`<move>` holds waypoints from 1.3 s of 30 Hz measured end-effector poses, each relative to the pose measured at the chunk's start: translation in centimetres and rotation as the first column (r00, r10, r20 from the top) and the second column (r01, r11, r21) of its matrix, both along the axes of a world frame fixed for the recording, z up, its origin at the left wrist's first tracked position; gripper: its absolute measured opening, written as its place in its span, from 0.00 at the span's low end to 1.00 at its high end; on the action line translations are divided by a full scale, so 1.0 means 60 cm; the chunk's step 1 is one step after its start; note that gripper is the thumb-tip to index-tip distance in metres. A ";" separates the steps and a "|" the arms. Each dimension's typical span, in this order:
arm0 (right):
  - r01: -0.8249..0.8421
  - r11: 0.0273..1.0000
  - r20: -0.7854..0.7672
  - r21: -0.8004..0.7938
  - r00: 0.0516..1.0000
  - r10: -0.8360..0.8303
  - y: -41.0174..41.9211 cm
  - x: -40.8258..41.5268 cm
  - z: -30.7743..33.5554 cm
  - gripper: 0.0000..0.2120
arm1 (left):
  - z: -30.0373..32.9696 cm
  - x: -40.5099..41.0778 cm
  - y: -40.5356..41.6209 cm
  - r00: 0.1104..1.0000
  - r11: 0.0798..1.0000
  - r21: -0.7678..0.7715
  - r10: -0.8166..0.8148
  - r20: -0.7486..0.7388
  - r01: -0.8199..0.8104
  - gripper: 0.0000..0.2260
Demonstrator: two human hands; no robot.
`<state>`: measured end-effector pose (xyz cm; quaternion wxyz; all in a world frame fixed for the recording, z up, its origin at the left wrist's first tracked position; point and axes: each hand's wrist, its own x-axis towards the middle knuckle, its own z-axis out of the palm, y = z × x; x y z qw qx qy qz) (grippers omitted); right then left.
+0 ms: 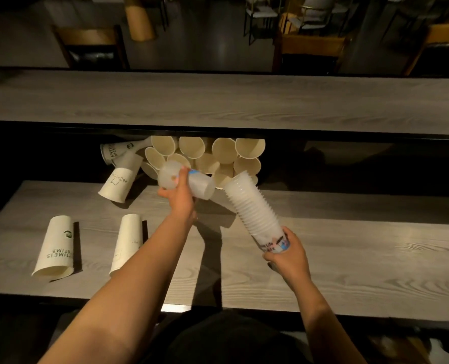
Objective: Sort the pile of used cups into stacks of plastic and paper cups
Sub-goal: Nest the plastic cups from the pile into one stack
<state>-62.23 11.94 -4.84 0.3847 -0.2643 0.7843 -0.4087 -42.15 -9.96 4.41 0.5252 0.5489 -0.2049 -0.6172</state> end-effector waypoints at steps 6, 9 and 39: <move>-0.075 0.997 -0.021 0.014 0.997 0.076 0.003 0.038 0.006 0.42 | 0.034 0.031 -0.013 0.952 0.969 0.068 0.245 -0.182 -0.236 0.42; -0.157 0.987 -0.045 0.012 0.986 0.158 0.007 0.058 0.010 0.41 | 0.030 0.035 -0.007 0.990 0.989 -0.035 0.142 -0.001 -0.142 0.46; 0.387 0.908 0.259 -0.158 0.904 -0.340 0.010 0.017 0.082 0.33 | 0.071 -0.146 0.208 0.396 0.217 -0.338 -0.344 0.851 0.916 0.13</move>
